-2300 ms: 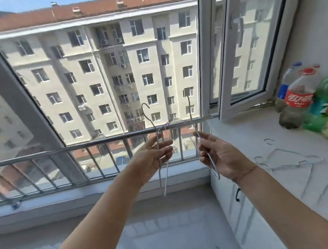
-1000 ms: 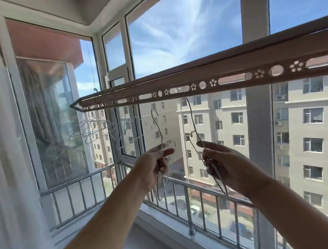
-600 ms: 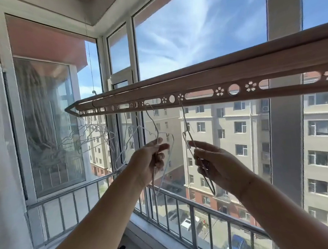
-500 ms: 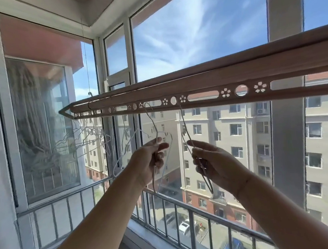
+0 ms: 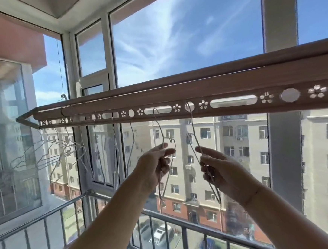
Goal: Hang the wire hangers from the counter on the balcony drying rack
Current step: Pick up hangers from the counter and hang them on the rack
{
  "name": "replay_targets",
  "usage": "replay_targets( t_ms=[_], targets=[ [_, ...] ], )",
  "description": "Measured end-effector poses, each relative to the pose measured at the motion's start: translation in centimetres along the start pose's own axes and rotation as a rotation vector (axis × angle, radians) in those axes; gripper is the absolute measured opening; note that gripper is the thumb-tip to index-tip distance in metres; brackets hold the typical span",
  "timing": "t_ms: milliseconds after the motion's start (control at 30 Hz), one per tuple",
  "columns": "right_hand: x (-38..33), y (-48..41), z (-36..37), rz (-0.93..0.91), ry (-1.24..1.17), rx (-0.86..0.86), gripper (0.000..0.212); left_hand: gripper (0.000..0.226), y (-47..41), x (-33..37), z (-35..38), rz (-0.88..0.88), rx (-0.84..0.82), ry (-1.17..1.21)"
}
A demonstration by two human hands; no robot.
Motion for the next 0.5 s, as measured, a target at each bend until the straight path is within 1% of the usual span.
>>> replay_targets(
  t_ms=[167,267,400,500],
  targets=[
    [1.4,-0.2,0.0,0.033,-0.023,0.058,0.027,0.03,-1.1,-0.7,-0.9,-0.053,-0.046,0.007],
    [1.6,0.1,0.4,0.035,-0.021,0.067,0.026,0.025,-1.5,-0.9,-1.6,-0.055,-0.06,0.003],
    [1.9,0.5,0.9,0.032,-0.02,0.085,0.023,0.024,-1.5,-1.2,-2.9,-0.012,-0.047,-0.002],
    [2.4,0.6,1.1,0.02,-0.024,0.11,0.021,0.025,-1.2,-1.6,-4.6,0.051,-0.003,-0.023]
  ],
)
Point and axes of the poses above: each hand's wrist, its own y-axis away from the middle knuckle, its own z-axis out of the palm, x = y × z, the point moved 1 cm from there along -y, towards the middle knuckle, and after that the axes turned 7 degrees about y, right-handed, at the moved point
